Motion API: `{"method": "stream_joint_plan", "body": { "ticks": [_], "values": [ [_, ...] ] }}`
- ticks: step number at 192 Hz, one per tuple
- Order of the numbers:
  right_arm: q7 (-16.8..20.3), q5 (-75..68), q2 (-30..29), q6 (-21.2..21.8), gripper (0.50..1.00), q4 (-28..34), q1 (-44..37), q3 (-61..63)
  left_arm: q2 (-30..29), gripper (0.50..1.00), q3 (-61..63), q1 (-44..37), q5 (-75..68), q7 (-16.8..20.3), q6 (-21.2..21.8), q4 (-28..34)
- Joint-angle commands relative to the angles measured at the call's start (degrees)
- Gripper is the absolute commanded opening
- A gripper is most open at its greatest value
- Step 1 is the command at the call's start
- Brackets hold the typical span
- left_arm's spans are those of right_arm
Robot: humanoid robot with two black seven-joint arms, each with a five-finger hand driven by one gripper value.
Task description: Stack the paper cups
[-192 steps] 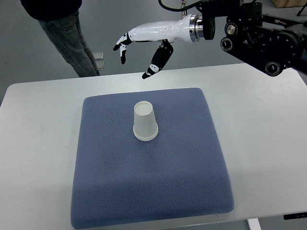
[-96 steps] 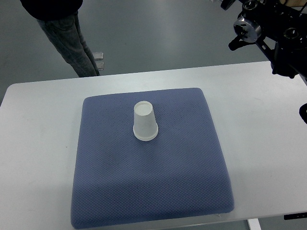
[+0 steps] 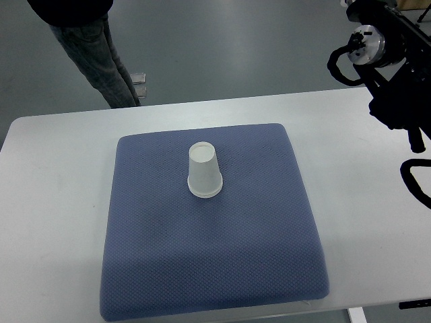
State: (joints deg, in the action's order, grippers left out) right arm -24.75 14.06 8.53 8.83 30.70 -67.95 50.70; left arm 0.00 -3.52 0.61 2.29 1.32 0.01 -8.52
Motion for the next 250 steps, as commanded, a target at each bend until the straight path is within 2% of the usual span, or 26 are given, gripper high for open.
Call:
{"method": "stream_joint_plan", "body": {
  "ticks": [1, 44, 98, 147, 250],
  "values": [
    [2.1, -3.7, -0.2, -2.8, 0.903, -0.3, 1.0, 0.1, 0.0, 1.0, 0.0, 0.0, 0.0, 0.0, -0.1, 0.1],
    [6.4, -12.6, -1.0, -9.5, 0.903, -0.4, 3.7, -0.5, 0.0, 1.0, 0.0, 0.0, 0.0, 0.0, 0.0, 0.0],
    [7.3, -12.5, -2.8, -9.7, 0.903, -0.6, 8.1, -1.9, 0.0, 1.0, 0.0, 0.0, 0.0, 0.0, 0.0, 0.0],
    [7.3, -13.3, -5.6, -8.2, 0.903, -0.6, 12.7, -1.7, 0.0, 1.0, 0.0, 0.0, 0.0, 0.0, -0.1, 0.0],
    [6.5, -13.2, -7.2, -8.5, 0.905, -0.5, 15.5, -1.7, 0.0, 1.0, 0.0, 0.0, 0.0, 0.0, 0.0, 0.0]
  ]
}}
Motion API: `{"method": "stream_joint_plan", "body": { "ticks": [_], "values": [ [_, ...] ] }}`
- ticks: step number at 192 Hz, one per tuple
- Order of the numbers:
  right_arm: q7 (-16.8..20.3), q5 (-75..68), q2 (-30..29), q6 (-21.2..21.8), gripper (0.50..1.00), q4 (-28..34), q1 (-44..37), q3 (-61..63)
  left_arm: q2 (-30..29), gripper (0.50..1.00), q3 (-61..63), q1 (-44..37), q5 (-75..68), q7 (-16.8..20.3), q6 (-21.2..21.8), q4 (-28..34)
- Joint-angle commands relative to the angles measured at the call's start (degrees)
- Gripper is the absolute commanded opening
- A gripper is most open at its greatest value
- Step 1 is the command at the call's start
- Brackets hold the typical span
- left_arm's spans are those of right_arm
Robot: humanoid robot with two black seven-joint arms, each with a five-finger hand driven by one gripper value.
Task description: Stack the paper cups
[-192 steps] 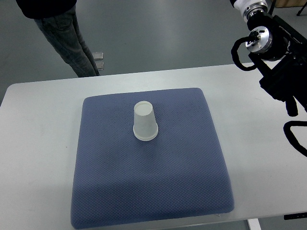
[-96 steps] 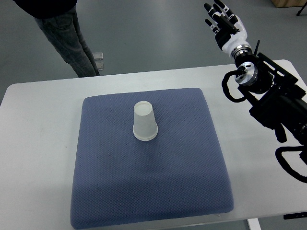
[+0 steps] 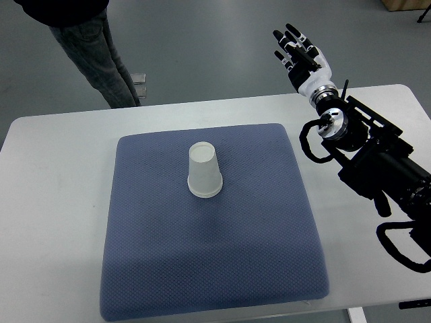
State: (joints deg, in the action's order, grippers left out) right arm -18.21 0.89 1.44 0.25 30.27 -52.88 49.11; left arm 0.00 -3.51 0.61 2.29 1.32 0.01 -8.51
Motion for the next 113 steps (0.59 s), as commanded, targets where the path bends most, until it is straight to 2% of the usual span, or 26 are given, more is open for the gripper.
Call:
{"method": "stream_joint_plan", "body": {
  "ticks": [1, 28, 59, 113],
  "values": [
    [-0.1, 0.0, -0.1, 0.1, 0.905, 0.0, 0.4, -0.1, 0.0, 1.0, 0.0, 0.0, 0.0, 0.0, 0.0, 0.0],
    [-0.5, 0.7, -0.4, 0.4, 0.905, -0.2, 1.4, -0.4, 0.0, 1.0, 0.0, 0.0, 0.0, 0.0, 0.0, 0.0],
    [-4.1, 0.9, -0.2, 0.4, 0.905, -0.2, 1.5, -0.4, 0.0, 1.0, 0.0, 0.0, 0.0, 0.0, 0.0, 0.0],
    [-4.3, 0.9, -0.1, 0.4, 0.905, -0.2, 1.9, -0.4, 0.0, 1.0, 0.0, 0.0, 0.0, 0.0, -0.1, 0.0]
  ]
}}
